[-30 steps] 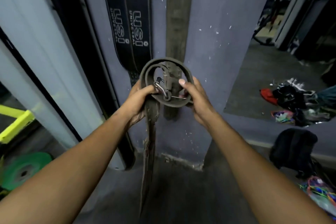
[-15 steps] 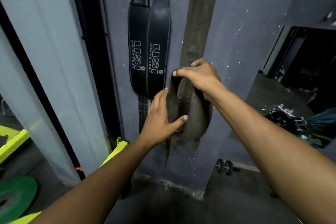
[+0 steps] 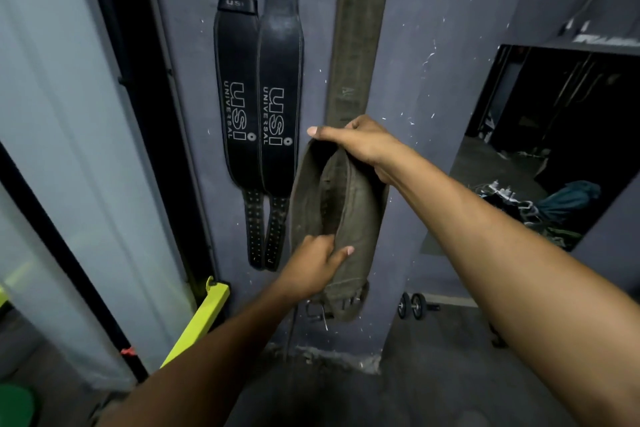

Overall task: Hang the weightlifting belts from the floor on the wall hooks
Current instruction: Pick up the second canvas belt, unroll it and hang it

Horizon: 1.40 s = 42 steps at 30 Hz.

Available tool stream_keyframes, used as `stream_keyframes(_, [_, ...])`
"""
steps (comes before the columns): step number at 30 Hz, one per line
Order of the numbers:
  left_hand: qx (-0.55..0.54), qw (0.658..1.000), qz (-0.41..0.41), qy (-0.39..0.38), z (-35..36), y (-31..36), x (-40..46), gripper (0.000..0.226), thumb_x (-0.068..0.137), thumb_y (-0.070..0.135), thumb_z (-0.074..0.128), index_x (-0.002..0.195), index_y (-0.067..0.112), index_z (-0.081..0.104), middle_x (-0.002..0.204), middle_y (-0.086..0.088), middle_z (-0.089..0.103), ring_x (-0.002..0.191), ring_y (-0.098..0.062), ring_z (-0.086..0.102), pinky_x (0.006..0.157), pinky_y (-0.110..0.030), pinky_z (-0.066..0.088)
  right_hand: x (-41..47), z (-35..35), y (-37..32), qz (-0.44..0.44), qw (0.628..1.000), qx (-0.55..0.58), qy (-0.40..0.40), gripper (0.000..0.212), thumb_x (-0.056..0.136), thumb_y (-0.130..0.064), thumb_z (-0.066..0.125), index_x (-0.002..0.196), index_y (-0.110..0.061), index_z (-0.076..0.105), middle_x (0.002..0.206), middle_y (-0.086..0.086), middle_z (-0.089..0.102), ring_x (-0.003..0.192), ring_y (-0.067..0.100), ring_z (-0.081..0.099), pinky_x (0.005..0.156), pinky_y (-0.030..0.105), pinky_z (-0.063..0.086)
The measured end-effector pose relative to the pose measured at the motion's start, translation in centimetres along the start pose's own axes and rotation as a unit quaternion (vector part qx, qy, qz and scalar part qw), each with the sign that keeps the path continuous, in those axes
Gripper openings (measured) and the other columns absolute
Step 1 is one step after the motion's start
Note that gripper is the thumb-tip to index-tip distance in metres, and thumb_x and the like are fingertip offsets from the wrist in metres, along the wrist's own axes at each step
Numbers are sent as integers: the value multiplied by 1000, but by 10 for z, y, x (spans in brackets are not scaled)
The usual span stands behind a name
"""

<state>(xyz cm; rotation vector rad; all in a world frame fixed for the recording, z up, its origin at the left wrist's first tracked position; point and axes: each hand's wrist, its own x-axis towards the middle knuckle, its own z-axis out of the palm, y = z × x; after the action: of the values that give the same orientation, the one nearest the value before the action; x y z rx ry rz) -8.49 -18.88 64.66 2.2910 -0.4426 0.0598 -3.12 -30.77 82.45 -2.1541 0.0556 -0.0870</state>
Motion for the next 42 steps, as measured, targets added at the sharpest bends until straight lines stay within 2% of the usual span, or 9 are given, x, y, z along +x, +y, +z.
stream_keyframes(3, [20, 998, 51, 30, -17, 6, -3, 28, 101, 42, 56, 91, 16, 63, 81, 3, 67, 82, -16, 67, 68, -27, 48, 2, -12, 12, 32, 996, 30, -73, 62, 85, -61, 75, 128, -19, 63, 122, 1, 66, 104, 19, 64, 85, 34, 49])
stream_keyframes(7, [-168, 982, 35, 83, -52, 5, 9, 20, 98, 30, 65, 108, 14, 71, 105, 6, 77, 97, -6, 71, 86, -27, 57, 1, -9, 51, 121, 970, 149, -147, 6, 104, -27, 61, 100, -24, 63, 92, 3, 60, 80, 17, 57, 73, 31, 50])
stream_keyframes(12, [-503, 845, -136, 120, -58, -6, 15, 24, 100, 10, 60, 110, -11, 67, 94, -13, 78, 88, -24, 76, 66, -28, 61, -13, 14, 88, 93, 950, 241, -175, 37, 109, 2, 32, 130, -1, 63, 91, 15, 70, 82, 25, 68, 81, 35, 59])
stream_keyframes(17, [-538, 819, -164, 111, -66, 6, 6, 17, 97, 7, 63, 103, -8, 66, 83, -17, 76, 72, -23, 77, 62, -31, 64, -31, 36, 124, -181, 977, -74, -83, 55, 105, -11, 58, 155, -30, 45, 137, 2, 59, 123, 13, 59, 106, 25, 46])
stream_keyframes(24, [-566, 770, -283, 81, -93, 24, 2, 23, 91, 21, 71, 102, 1, 67, 88, -16, 68, 67, -28, 69, 59, -38, 62, -53, 17, 102, -442, 891, -100, -28, 72, 94, 2, 67, 155, -30, 47, 154, -9, 49, 143, 3, 46, 119, 22, 38])
stream_keyframes(30, [-565, 777, -277, 24, -111, 44, 1, 29, 94, 35, 66, 94, 6, 68, 89, -13, 67, 69, -26, 69, 67, -37, 61, -54, 3, 93, -557, 815, -158, -7, 43, 103, -12, 62, 145, -21, 61, 143, 2, 65, 129, 20, 65, 103, 42, 57])
stream_keyframes(35, [-555, 790, -243, 95, -116, 56, -4, 29, 98, 33, 62, 89, 7, 68, 81, -12, 70, 75, -30, 69, 70, -37, 58, -57, 3, 73, -444, 895, 19, 38, 23, 96, -3, 70, 115, -12, 80, 106, -7, 81, 101, 1, 74, 88, 25, 59])
stream_keyframes(39, [-213, 948, -31, 233, -116, 44, -15, 22, 87, 20, 61, 104, 12, 71, 98, -14, 75, 91, -26, 75, 81, -47, 61, -43, 8, 62, -304, 942, 132, 47, 20, 92, 5, 64, 89, -8, 79, 84, 16, 78, 85, 8, 63, 75, 32, 53])
stream_keyframes(42, [-100, 961, 65, 250, -123, 55, -24, 49, 89, 27, 73, 132, 20, 50, 116, 8, 67, 98, 16, 62, 83, -12, 53, -36, 7, 56, -241, 951, 194, 27, 22, 92, -3, 69, 87, -22, 78, 90, 1, 80, 93, 13, 69, 83, 42, 59])
